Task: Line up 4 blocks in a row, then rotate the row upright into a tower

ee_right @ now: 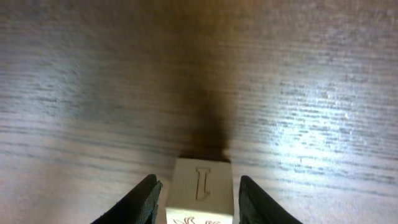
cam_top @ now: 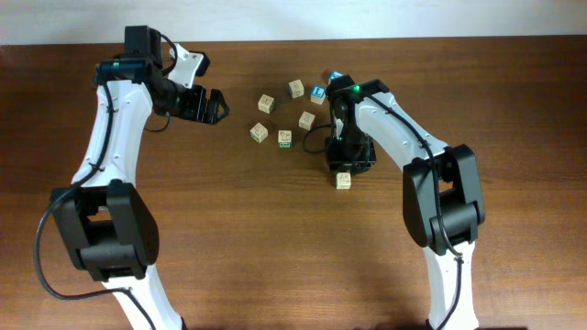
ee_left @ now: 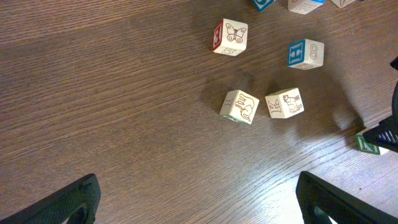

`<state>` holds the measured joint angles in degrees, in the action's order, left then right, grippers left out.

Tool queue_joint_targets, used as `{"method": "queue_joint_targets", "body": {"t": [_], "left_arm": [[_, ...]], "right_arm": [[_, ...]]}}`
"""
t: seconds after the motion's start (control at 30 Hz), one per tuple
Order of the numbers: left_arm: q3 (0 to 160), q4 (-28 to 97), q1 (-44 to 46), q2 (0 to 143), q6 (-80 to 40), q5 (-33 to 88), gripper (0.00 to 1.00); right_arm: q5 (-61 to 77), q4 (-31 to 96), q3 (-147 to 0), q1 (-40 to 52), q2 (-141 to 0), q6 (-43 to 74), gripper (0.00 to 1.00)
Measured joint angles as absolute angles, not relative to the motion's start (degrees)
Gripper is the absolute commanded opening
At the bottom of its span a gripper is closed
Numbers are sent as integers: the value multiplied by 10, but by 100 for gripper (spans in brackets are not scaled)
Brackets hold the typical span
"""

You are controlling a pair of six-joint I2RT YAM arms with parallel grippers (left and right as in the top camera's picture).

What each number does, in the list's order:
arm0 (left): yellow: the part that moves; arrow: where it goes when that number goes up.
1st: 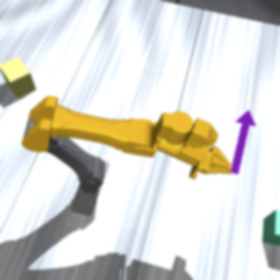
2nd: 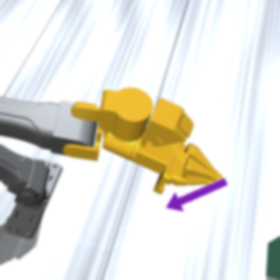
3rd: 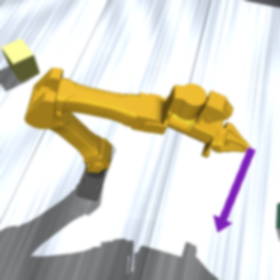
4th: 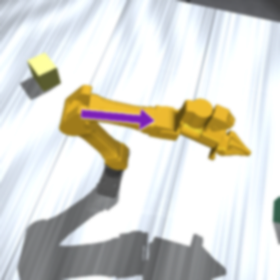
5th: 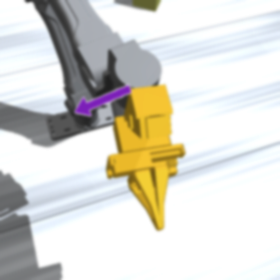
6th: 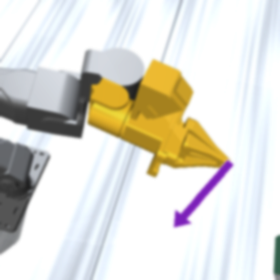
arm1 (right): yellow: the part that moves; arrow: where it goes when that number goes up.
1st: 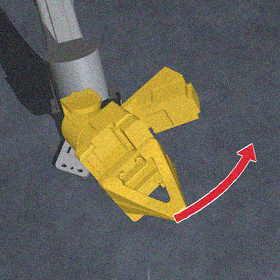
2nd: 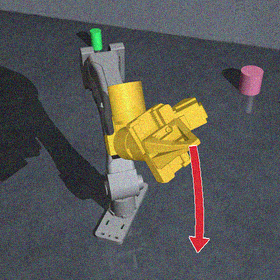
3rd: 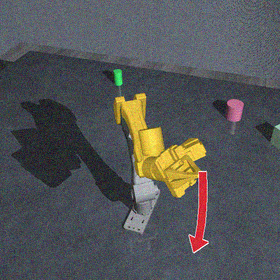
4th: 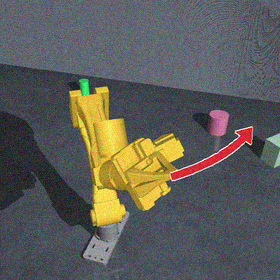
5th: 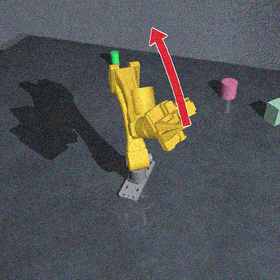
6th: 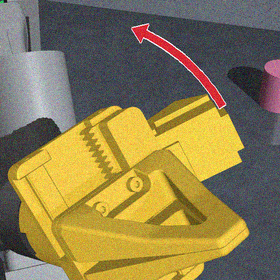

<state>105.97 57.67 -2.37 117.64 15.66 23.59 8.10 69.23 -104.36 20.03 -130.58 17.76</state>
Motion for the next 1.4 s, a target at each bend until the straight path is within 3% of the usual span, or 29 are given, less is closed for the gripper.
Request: {"method": "queue_joint_targets", "body": {"t": [0.2,0.33,0.5,0.67,0.77,0.83,0.93,1.17,1.4], "left_arm": [[1060,572,-24,1176,157,236,99],[1060,559,-24,1176,149,229,99],[1060,552,-46,1176,-48,29,99],[1060,552,-79,1176,-97,-20,99],[1060,552,-78,1176,-102,-24,99],[1060,553,-78,1176,-104,-24,99],[1060,553,-78,1176,-103,-24,99],[1060,563,-78,1176,-104,-24,99],[1060,564,-78,1176,-104,-24,99]], "right_arm": [[81,657,-1103,202,-1312,164,47],[76,535,-1133,236,-1313,178,49],[-6,447,-1133,325,-1323,230,48],[-72,436,-1133,335,-1362,257,48],[-82,436,-1133,335,-1372,259,28],[-84,434,-1133,335,-1376,264,24],[-81,462,-1137,335,-1375,266,24],[-27,674,-1147,335,-1359,265,24],[-25,741,-1146,335,-1359,265,29]]}}
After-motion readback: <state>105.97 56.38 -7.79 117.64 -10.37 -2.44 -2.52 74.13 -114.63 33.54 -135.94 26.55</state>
